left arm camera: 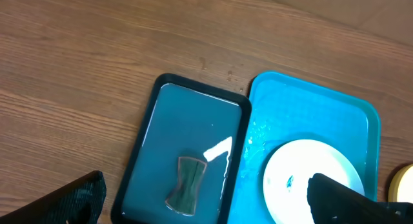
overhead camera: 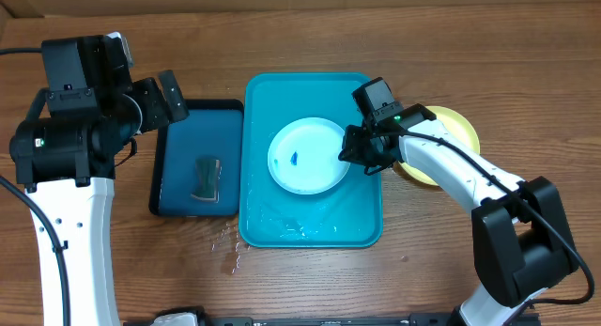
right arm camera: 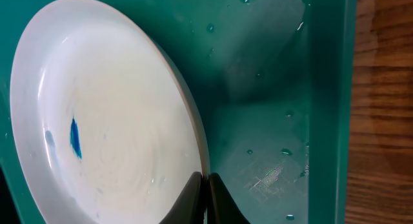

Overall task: Clean dirty plates on tray and stack at the side
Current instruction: 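Grasp the light-blue plate rim and drag it to the teal tray center, then hold the light-blue plate rim steady with the right gripper, then reach the left gripper down into the black water tray to the sponge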

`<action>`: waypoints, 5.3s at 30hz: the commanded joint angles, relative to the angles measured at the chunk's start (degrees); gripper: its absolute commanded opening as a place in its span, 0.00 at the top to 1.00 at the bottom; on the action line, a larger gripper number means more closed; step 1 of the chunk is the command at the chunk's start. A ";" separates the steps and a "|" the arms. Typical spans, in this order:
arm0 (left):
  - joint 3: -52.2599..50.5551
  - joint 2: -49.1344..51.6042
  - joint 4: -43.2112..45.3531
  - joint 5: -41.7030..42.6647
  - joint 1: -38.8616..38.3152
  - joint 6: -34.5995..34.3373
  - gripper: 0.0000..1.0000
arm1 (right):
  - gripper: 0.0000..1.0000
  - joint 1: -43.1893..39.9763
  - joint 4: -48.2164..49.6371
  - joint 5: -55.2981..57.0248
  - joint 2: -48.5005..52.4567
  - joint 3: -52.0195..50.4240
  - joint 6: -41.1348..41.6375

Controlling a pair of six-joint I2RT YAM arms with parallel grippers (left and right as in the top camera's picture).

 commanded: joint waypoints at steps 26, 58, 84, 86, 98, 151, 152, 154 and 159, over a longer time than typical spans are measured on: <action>0.44 0.28 0.07 -0.57 -0.04 -0.74 0.00 | 0.65 0.28 6.05 -0.28 -1.42 -6.91 1.53; 0.44 0.28 0.07 -0.55 -0.04 -0.74 0.00 | 0.92 0.50 10.95 1.64 -1.42 -9.75 -0.63; 0.44 0.28 0.07 -0.57 -0.04 -0.74 0.00 | 0.77 0.37 9.25 -0.92 -1.49 -8.13 -0.52; 0.44 0.28 0.07 -0.57 -0.04 -0.74 0.00 | 0.75 0.37 9.25 0.20 -1.49 -8.13 -0.68; 0.44 0.28 0.07 -0.57 -0.04 -0.74 0.00 | 0.73 0.37 9.25 0.33 -1.49 -8.15 -1.75; -17.05 11.98 -3.52 9.57 -0.42 5.55 0.43 | 0.95 0.37 9.22 0.81 -1.16 -8.26 -1.73; -17.05 13.14 -3.30 9.62 -0.66 5.81 0.44 | 0.95 0.37 9.25 0.81 -1.16 -8.26 -1.73; -17.05 15.10 -2.45 9.57 -1.27 7.54 0.48 | 0.95 0.37 9.22 0.81 -1.16 -8.26 -1.73; -17.05 19.12 -1.20 9.60 -3.54 11.91 0.52 | 0.95 0.37 9.20 0.79 -1.16 -8.26 -1.73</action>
